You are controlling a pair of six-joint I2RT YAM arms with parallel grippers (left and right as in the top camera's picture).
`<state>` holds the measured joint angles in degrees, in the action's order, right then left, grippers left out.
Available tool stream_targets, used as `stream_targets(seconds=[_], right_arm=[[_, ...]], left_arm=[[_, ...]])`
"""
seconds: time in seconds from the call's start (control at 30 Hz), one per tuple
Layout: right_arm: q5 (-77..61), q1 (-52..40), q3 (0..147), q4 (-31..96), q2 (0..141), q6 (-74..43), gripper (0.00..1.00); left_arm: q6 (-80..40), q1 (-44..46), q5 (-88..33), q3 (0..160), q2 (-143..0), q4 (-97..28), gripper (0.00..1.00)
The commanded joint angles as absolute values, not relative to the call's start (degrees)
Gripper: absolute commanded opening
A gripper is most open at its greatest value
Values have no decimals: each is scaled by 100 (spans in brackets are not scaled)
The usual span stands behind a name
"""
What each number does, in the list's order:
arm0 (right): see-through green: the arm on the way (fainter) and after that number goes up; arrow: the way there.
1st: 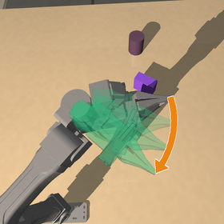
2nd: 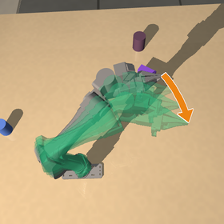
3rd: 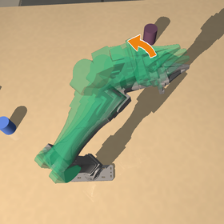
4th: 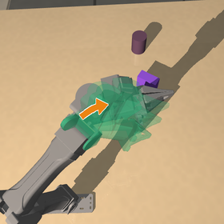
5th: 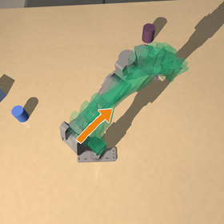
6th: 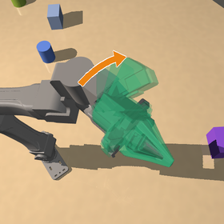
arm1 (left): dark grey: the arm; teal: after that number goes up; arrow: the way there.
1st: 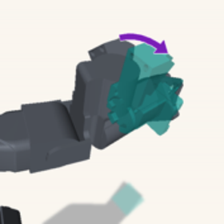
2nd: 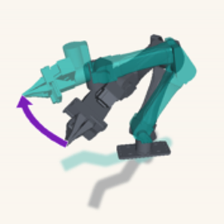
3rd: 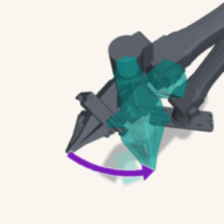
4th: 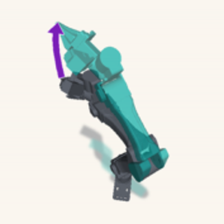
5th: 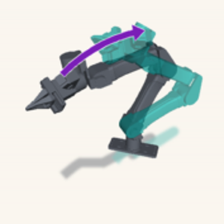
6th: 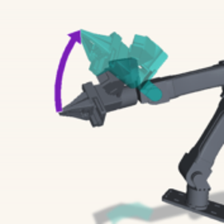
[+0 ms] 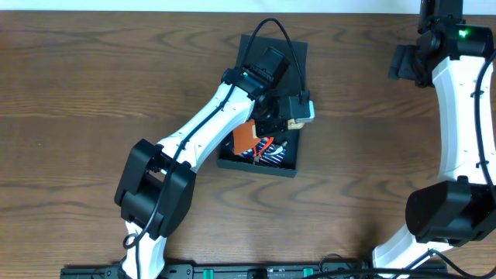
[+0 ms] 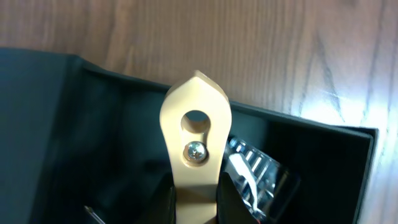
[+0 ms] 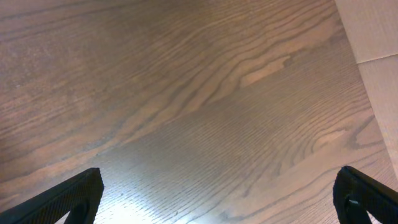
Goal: Pack container
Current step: 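Carry the scraper with the left gripper and lower it into the box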
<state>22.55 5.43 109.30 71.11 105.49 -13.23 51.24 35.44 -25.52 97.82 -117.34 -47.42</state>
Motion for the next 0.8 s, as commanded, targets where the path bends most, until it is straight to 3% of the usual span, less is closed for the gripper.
stream_targets(seconds=[0.0, 0.77], right_arm=[[2331, 554, 11010, 7116, 10523, -1367, 99], [2331, 554, 11010, 7116, 10523, -1367, 99]], left_arm=[[4847, 3559, -2567, 9837, -11789, -4748, 6], [4613, 3444, -2025, 9837, -12099, -5078, 6]])
